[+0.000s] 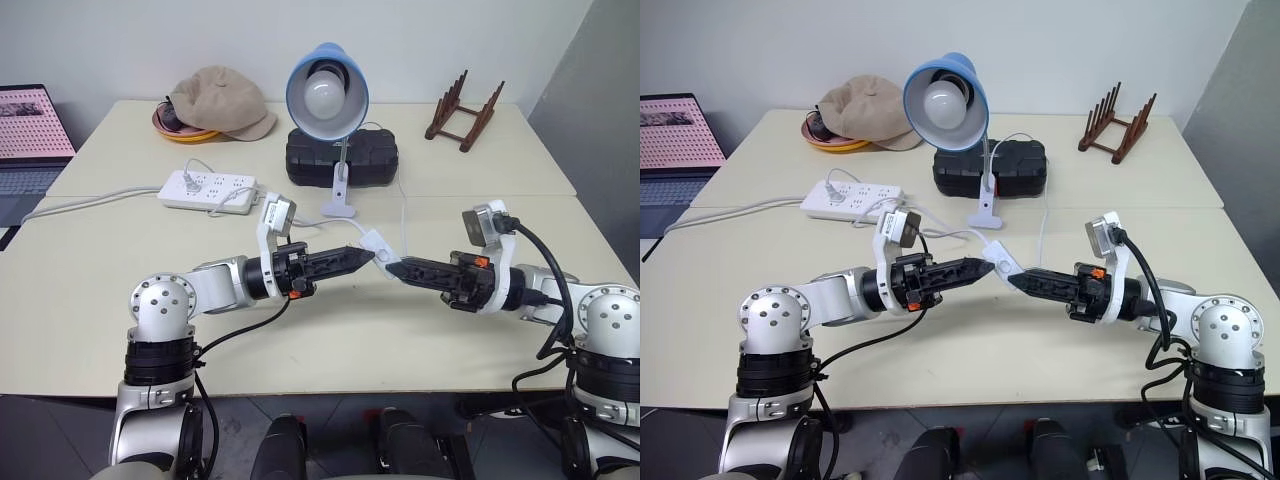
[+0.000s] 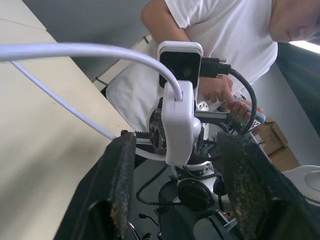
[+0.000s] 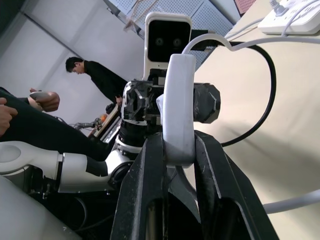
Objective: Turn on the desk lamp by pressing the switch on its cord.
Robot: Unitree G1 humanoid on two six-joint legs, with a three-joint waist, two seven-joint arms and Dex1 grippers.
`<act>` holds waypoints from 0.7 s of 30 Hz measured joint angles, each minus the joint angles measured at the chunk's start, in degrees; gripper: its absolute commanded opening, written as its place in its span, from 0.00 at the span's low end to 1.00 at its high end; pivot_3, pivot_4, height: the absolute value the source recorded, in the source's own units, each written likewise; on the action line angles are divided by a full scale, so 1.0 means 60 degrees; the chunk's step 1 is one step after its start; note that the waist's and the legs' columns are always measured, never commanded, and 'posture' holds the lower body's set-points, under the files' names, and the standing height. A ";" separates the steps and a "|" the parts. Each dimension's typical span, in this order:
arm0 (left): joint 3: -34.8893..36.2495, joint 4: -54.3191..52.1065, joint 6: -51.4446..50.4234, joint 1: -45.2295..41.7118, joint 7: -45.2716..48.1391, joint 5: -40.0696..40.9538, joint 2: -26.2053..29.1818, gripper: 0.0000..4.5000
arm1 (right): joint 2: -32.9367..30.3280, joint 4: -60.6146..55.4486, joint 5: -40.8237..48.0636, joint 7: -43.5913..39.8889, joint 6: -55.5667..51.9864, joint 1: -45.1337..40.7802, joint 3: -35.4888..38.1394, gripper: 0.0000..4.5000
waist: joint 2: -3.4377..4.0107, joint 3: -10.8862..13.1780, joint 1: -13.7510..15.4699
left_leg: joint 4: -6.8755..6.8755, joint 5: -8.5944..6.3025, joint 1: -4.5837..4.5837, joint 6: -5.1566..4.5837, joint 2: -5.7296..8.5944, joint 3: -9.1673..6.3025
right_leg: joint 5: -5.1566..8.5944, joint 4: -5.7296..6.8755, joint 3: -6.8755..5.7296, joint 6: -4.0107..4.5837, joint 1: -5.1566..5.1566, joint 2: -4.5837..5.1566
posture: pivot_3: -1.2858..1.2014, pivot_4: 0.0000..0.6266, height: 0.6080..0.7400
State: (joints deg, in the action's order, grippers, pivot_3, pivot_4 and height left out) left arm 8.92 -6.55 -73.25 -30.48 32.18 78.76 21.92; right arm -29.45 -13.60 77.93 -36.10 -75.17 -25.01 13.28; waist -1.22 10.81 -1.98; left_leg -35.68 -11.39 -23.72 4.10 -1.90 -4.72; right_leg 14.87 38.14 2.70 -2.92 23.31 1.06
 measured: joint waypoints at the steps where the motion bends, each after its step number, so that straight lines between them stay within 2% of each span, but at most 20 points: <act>1: -0.0004 0.0000 0.0002 -0.0003 0.0000 0.0000 -0.0001 0.35 | 0.0000 -0.0020 0.0000 -0.0001 0.0012 0.0014 -0.0026 0.08 | 0.0000 0.0000 0.0000 | -0.0001 0.0000 -0.0007 0.0000 0.0000 0.0000 | -0.0002 -0.0009 0.0000 -0.0004 0.0000 0.0000 | 0.52 0.24 1.00; 6: -0.0002 0.0031 0.0024 -0.0144 0.0019 0.0023 -0.0007 0.13 | -0.0009 -0.0047 0.0024 -0.0041 0.0117 0.0063 -0.0244 0.08 | 0.0000 0.0000 0.0016 | 0.0000 -0.0004 -0.0026 0.0002 0.0005 0.0002 | -0.0009 -0.0037 0.0000 -0.0016 0.0000 0.0008 | 0.52 0.24 1.00; 13: 0.0035 0.0021 0.0052 -0.0146 0.0162 0.0205 -0.0031 0.10 | -0.0062 -0.0046 0.0212 -0.0184 0.0232 0.0064 -0.0283 0.08 | 0.0000 0.0000 0.0016 | 0.0006 -0.0005 -0.0024 0.0001 0.0005 0.0001 | -0.0006 -0.0036 -0.0002 -0.0013 0.0004 0.0007 | 0.52 0.24 1.00; 14: 0.0024 0.0009 0.0096 -0.0144 0.0170 0.0185 -0.0031 0.18 | -0.0081 -0.0046 0.0232 -0.0185 0.0268 0.0064 -0.0296 0.08 | 0.0000 0.0001 0.0016 | 0.0005 -0.0005 -0.0025 0.0001 0.0005 0.0001 | -0.0007 -0.0037 -0.0001 -0.0013 0.0005 0.0007 | 0.52 0.24 1.00; 18: -0.0065 -0.0159 0.0193 -0.0114 0.0205 0.0103 0.0073 0.37 | -0.0208 -0.0048 0.0266 -0.0155 0.0330 0.0063 -0.0391 0.08 | 0.0001 0.0001 0.0016 | 0.0006 -0.0005 -0.0025 0.0001 0.0005 0.0001 | -0.0006 -0.0037 -0.0001 -0.0012 0.0005 0.0007 | 0.52 0.24 1.00; 20: -0.0120 -0.0159 0.0189 -0.0114 0.0098 0.0070 0.0074 0.44 | -0.0230 -0.0048 0.0266 -0.0154 0.0353 0.0063 -0.0436 0.08 | 0.0000 0.0001 0.0017 | 0.0006 -0.0005 -0.0026 0.0001 0.0005 0.0001 | -0.0006 -0.0038 -0.0001 -0.0013 0.0005 0.0007 | 0.52 0.24 1.00; 21: -0.0157 -0.0161 0.0149 -0.0115 0.0104 0.0067 0.0108 0.44 | -0.0240 -0.0048 0.0266 -0.0154 0.0366 0.0062 -0.0496 0.08 | 0.0000 0.0001 0.0015 | 0.0006 -0.0005 -0.0025 0.0001 0.0005 0.0001 | -0.0006 -0.0038 -0.0001 -0.0013 0.0005 0.0007 | 0.52 0.24 1.00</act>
State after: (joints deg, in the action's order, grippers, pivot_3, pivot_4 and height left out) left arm 7.98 -7.51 -72.36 -31.17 32.80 79.16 22.56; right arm -30.89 -13.89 79.53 -37.02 -72.97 -24.63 10.31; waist -1.22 10.81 -1.88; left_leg -35.65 -11.42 -23.88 4.11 -1.87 -4.71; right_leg 14.84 37.91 2.70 -3.00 23.34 1.10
